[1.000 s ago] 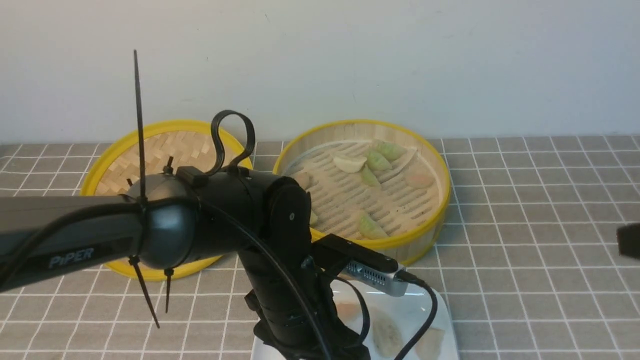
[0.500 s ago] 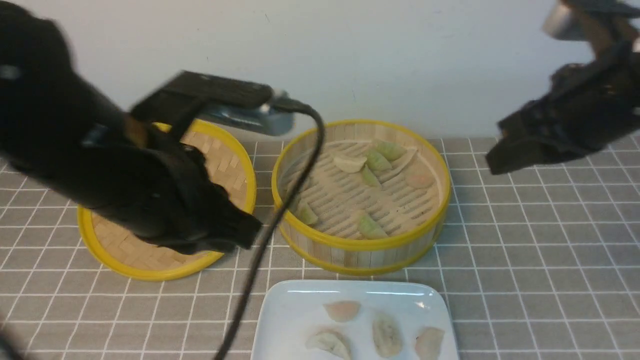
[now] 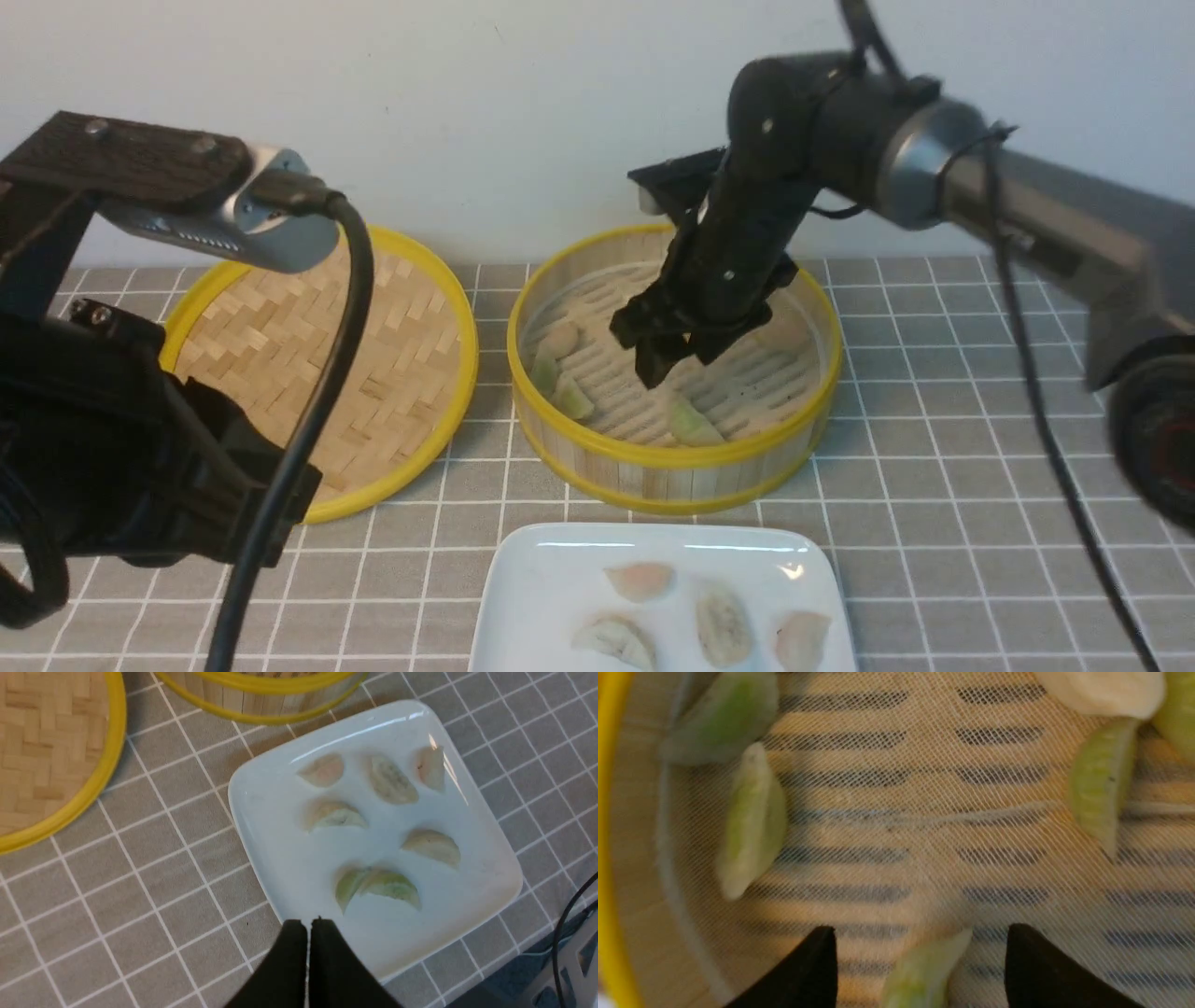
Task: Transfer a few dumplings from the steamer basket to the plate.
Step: Use the right arm to grab a dumpling from inside the steamer
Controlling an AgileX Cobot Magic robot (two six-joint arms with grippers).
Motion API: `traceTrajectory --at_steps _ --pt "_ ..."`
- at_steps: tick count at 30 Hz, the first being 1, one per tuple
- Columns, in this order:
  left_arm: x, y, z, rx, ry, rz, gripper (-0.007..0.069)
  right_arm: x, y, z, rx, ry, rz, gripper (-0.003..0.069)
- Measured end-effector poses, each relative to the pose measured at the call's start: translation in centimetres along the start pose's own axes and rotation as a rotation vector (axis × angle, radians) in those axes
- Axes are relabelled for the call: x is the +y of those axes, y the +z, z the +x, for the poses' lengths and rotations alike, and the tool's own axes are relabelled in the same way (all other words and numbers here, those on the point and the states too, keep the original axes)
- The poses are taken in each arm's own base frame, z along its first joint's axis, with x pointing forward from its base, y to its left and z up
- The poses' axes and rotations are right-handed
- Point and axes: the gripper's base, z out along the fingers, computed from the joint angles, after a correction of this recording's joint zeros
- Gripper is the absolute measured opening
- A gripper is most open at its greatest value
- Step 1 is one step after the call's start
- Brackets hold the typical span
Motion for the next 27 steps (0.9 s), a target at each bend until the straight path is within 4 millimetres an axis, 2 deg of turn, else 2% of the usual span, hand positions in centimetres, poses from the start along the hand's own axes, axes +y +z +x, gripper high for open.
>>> traceTrajectory --at_steps 3,7,12,18,20,25,27 --pt "0.0 0.0 0.2 0.025 -0.001 0.0 -0.0005 0.7 2.6 0.2 0.042 0.004 0.041 0.0496" --pt "0.0 0.0 0.4 0.038 -0.005 -0.001 -0.0005 1.4 2.6 0.1 0.039 0.009 0.083 0.0507" --pt "0.0 0.0 0.4 0.038 -0.005 -0.001 -0.0005 1.2 2.8 0.4 0.036 0.049 0.109 0.0507" --pt "0.1 0.0 0.4 0.04 -0.005 -0.006 -0.0005 0.9 2.2 2.5 0.081 0.045 0.137 0.0506" --pt "0.1 0.0 0.4 0.035 -0.004 -0.007 -0.0005 0.9 2.1 2.6 0.084 0.047 0.138 0.049" --pt "0.1 0.0 0.3 0.03 -0.006 -0.006 -0.0005 0.9 1.9 2.5 0.079 0.049 0.137 0.0372" --pt "0.1 0.0 0.3 0.03 -0.006 -0.006 -0.0005 0.9 1.5 2.3 0.082 0.046 0.145 0.0354"
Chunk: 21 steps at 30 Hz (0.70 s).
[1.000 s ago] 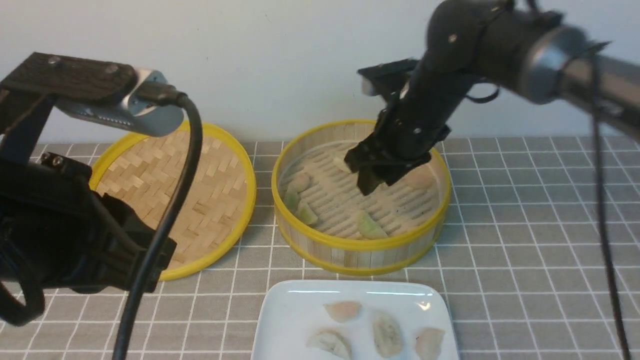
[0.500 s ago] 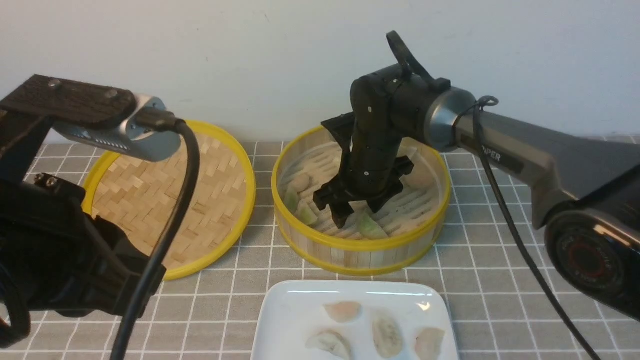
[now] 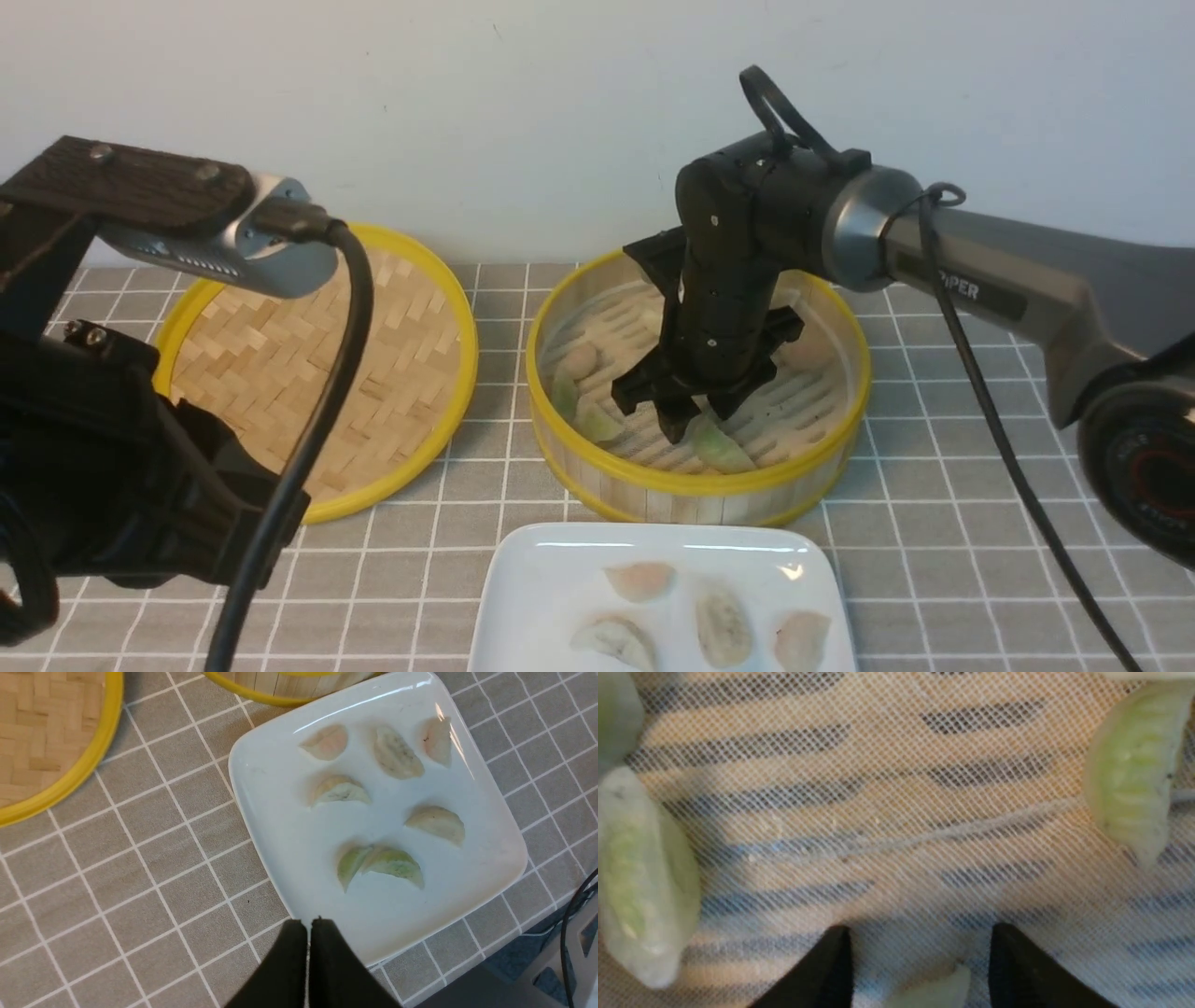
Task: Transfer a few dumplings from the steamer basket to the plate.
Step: Use the right arm to grab a dumpling from inside the steamer
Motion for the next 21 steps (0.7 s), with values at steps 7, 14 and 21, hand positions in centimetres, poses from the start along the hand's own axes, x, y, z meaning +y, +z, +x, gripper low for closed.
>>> traceTrajectory --at_steps 7,14,21 --pt "0.0 0.0 0.0 -0.001 0.0 -0.001 -0.0005 0.1 -5.9 0.0 -0.109 0.012 -0.046 0.0411" --pt "0.0 0.0 0.0 -0.002 0.002 -0.003 -0.0005 -0.2 -4.4 3.1 0.016 0.009 -0.03 0.0519" --pt "0.0 0.0 0.0 -0.005 0.008 -0.003 -0.0005 -0.1 -1.0 3.1 0.077 0.039 -0.048 0.0525"
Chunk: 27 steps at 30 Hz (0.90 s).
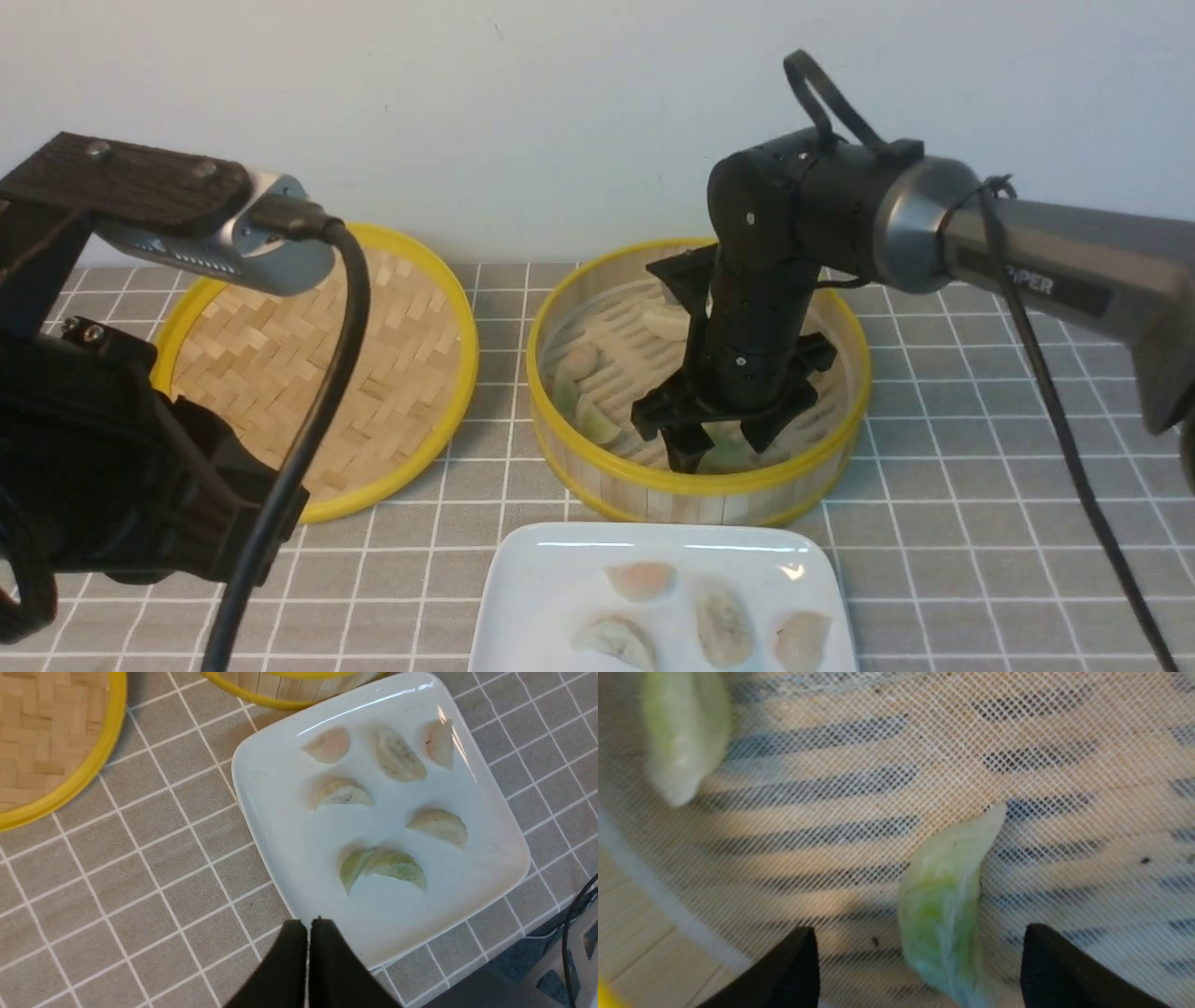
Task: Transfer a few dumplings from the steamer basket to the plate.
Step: Use the right arm to grab a dumpling from inside the steamer, then use the right arm to put the dumpling into the plate
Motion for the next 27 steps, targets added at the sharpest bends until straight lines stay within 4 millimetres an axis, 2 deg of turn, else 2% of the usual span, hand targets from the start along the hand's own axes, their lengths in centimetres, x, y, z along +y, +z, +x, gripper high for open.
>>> traceTrajectory --at_steps 1,4,6,7,8,11,15,16,17,18,19,22,23,25,27 --pt "0.0 0.0 0.0 0.0 0.001 0.0 -0.0005 -0.2 0.5 -0.1 0.006 0.011 -0.002 0.0519" --pt "0.0 0.0 0.0 0.0 0.003 0.0 -0.0005 -0.6 0.9 -0.2 0.014 0.022 -0.009 0.043" --pt "0.0 0.0 0.0 -0.001 0.003 0.0 -0.0005 -0.6 0.9 -0.1 0.016 0.009 -0.007 0.0318" --pt "0.0 0.0 0.0 -0.001 0.004 0.0 -0.0005 -0.6 0.7 -0.1 0.017 -0.002 -0.01 0.0194" --pt "0.0 0.0 0.0 -0.003 0.011 0.0 -0.0005 -0.6 0.6 -0.1 0.014 -0.008 -0.012 0.0172" --pt "0.0 0.0 -0.1 -0.011 0.021 0.0 -0.0005 -0.5 -0.8 0.0 -0.01 -0.015 -0.02 0.0188" --pt "0.0 0.0 -0.1 -0.016 0.039 0.0 -0.0005 -0.5 -7.1 1.1 -0.142 -0.025 -0.034 0.019" --pt "0.0 0.0 -0.1 -0.016 0.039 0.0 -0.0005 -0.5 -7.9 1.3 -0.158 -0.026 -0.036 0.019" --pt "0.0 0.0 -0.2 -0.017 0.043 0.0 -0.0005 -0.4 -11.1 3.0 -0.215 -0.026 -0.055 0.019" --pt "0.0 0.0 -0.2 -0.019 0.045 -0.001 -0.0005 -0.2 -12.3 3.9 -0.232 -0.028 -0.068 0.019" --pt "0.0 0.0 -0.2 -0.02 0.046 -0.002 -0.0005 0.0 -14.0 5.7 -0.255 -0.033 -0.086 0.019" --pt "0.0 0.0 -0.3 -0.029 0.045 -0.001 -0.0005 0.7 -14.6 8.7 -0.23 -0.043 -0.114 0.019" --pt "0.0 0.0 -0.3 -0.036 0.045 -0.001 -0.0005 1.2 -13.4 11.0 -0.165 -0.044 -0.132 0.019" --pt "0.0 0.0 -0.4 -0.04 0.046 -0.001 -0.0005 1.8 -12.3 12.6 -0.112 -0.048 -0.149 0.019" --pt "0.0 0.0 -0.4 -0.042 0.047 -0.001 -0.0005 2.7 -8.9 14.9 -0.038 -0.048 -0.176 0.019"
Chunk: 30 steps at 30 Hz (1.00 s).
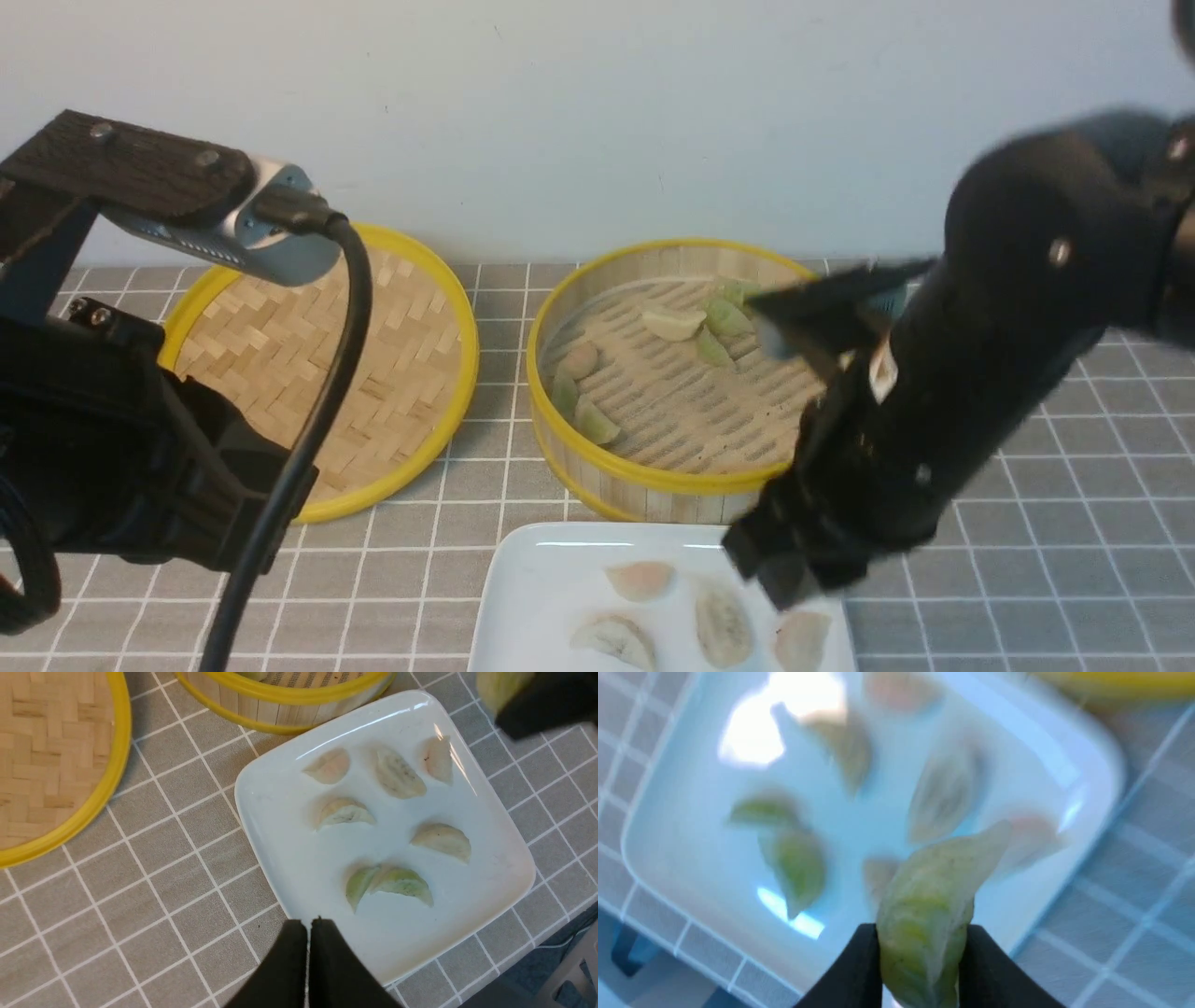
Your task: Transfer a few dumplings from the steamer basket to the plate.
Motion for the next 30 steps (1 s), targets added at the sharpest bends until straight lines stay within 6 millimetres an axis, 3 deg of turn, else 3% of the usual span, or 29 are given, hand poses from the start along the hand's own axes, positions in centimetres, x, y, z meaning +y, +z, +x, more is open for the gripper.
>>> traceTrajectory --at_steps 4,7,8,11,14,16,19,21,22,25,26,29,30 --pt "0.0 0.0 0.0 -0.001 0.0 0.002 -0.0005 -0.3 3.4 0.8 -0.012 0.026 -0.01 0.0204" --pt "0.0 0.0 0.0 -0.003 0.0 0.005 -0.0005 -0.6 5.1 0.4 -0.015 0.041 -0.002 0.0311" --pt "0.0 0.0 0.0 -0.003 -0.001 0.005 -0.0005 -0.6 5.5 0.2 -0.011 0.046 0.0 0.0378" --pt "-0.1 0.0 0.0 -0.003 -0.002 0.011 -0.0005 -0.4 5.5 -0.4 -0.007 0.049 -0.004 0.0564" --pt "-0.1 0.0 0.0 -0.005 0.01 0.015 -0.0005 -0.1 4.1 -0.9 -0.028 0.031 -0.007 0.0625" --pt "-0.1 0.0 -0.1 -0.006 0.014 0.016 -0.0005 0.4 1.7 -0.9 -0.082 0.013 -0.02 0.0591" --pt "-0.1 0.0 -0.1 -0.008 0.017 0.016 -0.0005 0.9 -2.9 0.3 -0.217 -0.02 -0.047 0.0434" --pt "-0.2 0.0 -0.1 -0.014 0.018 0.017 -0.0005 1.1 -7.5 2.4 -0.361 -0.057 -0.064 0.0234" --pt "-0.1 0.0 -0.2 -0.023 0.018 0.016 -0.0005 1.1 -10.3 4.0 -0.468 -0.078 -0.075 0.0129" --pt "-0.1 0.0 -0.3 -0.035 0.02 0.015 -0.0005 0.7 -15.3 8.4 -0.717 -0.103 -0.098 0.0026" --pt "-0.2 0.0 -0.3 -0.038 0.019 0.018 -0.0005 0.2 -17.0 11.0 -0.84 -0.113 -0.105 0.0008" --pt "-0.3 0.0 -0.4 -0.049 0.012 0.032 -0.0005 -1.4 -19.0 16.8 -1.129 -0.13 -0.121 -0.0008" --pt "-0.4 0.0 -0.5 -0.054 0.008 0.039 -0.0005 -2.4 -19.3 20.2 -1.294 -0.141 -0.129 -0.0012"
